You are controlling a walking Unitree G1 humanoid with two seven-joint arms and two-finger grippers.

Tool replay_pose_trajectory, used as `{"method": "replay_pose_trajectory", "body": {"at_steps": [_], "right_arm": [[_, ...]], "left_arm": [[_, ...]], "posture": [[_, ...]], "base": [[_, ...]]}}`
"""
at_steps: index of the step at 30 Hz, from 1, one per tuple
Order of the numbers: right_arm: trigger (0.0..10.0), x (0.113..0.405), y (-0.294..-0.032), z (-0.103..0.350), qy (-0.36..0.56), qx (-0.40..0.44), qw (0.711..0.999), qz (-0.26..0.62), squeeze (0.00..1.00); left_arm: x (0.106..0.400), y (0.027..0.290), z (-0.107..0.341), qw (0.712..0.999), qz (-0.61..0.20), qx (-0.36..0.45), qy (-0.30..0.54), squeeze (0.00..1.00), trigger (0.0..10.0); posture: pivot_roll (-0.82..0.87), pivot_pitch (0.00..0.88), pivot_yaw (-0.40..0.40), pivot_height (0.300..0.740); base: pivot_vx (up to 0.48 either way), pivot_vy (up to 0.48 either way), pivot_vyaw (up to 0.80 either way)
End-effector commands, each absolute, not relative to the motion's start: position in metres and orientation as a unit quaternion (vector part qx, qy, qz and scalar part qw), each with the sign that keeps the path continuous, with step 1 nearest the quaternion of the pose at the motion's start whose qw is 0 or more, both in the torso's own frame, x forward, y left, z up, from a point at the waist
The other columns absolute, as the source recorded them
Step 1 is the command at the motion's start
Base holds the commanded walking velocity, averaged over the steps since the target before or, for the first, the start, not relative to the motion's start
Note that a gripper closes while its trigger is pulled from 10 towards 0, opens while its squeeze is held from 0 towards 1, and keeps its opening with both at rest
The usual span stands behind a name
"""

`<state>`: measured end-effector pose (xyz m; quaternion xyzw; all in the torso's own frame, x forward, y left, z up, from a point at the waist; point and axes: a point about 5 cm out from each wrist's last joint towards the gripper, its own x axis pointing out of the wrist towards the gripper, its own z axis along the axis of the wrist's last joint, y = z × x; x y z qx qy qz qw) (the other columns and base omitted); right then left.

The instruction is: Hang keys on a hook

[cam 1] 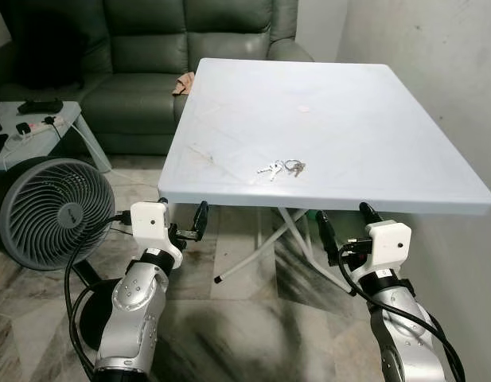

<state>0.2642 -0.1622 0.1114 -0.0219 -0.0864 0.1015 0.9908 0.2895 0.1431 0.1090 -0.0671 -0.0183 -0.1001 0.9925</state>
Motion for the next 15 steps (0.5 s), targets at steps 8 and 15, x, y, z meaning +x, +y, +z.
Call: {"method": "replay_pose_trajectory", "body": {"at_steps": [8,15], "right_arm": [[10.0,0.265,-0.1627,0.1127,-0.081,-0.031,0.99,0.108,0.0],[10.0,0.266,-0.1614,0.1134,-0.081,-0.038,0.99,0.113,0.0]], "left_arm": [[0.2918,0.1392,0.1163,0.991,-0.114,-0.063,-0.027,0.0,10.0],[0.292,0.1382,0.1166,0.991,-0.118,-0.065,-0.027,0.0,10.0]], "posture": [[-0.04,0.0,0.015,0.732],[-0.04,0.0,0.015,0.732]], "base": [[0.409,0.0,0.0],[0.407,0.0,0.67]]}}
